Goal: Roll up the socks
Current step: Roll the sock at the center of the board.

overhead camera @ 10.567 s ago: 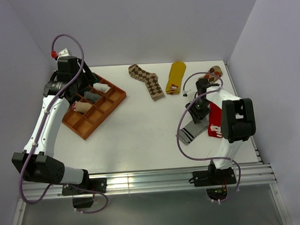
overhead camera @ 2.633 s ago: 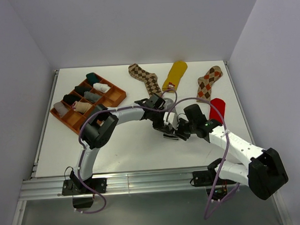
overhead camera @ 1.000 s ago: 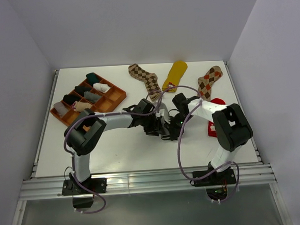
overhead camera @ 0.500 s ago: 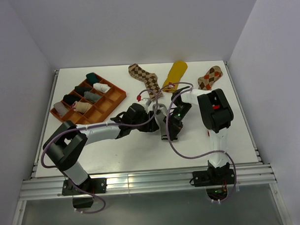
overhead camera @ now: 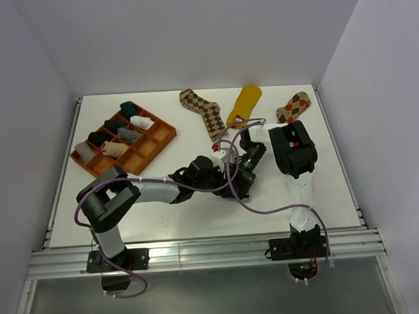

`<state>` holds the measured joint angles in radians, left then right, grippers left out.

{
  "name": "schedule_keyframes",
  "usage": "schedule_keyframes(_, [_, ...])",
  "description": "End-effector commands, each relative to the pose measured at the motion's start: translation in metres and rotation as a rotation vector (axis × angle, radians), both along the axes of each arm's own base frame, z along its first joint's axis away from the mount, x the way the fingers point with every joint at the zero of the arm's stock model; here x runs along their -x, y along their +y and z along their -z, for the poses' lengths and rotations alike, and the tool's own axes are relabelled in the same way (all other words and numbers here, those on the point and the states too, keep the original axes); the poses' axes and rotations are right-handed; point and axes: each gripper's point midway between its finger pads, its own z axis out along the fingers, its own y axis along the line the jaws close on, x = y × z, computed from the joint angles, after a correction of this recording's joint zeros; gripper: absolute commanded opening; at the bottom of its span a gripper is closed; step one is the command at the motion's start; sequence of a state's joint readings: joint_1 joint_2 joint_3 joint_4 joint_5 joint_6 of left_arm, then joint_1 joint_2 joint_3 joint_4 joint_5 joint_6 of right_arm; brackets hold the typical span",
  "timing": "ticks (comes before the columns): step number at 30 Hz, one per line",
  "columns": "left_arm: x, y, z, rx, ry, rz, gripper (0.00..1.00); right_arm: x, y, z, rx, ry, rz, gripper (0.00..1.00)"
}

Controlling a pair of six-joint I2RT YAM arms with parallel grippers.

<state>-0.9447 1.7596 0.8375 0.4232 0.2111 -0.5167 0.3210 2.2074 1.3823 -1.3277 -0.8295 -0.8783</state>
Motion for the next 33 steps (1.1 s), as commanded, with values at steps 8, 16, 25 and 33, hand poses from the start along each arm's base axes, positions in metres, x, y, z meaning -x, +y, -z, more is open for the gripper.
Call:
schedule_keyframes(8, [0.009, -0.024, 0.000, 0.054, -0.022, 0.122, 0.53, -0.016, -0.013, 0.015, 0.026, -0.035, 0.000, 0.20])
schedule_keyframes(16, [0.017, -0.021, 0.013, 0.040, 0.043, 0.126, 0.29, -0.021, -0.017, 0.020, 0.051, -0.060, 0.012, 0.22])
schedule_keyframes(25, [0.017, -0.013, 0.032, -0.032, 0.157, 0.035, 0.00, -0.037, -0.014, 0.000, 0.034, -0.218, 0.070, 0.39])
schedule_keyframes(33, [0.023, -0.004, 0.053, -0.087, 0.248, 0.001, 0.00, -0.064, -0.022, -0.035, -0.028, -0.393, 0.230, 0.47])
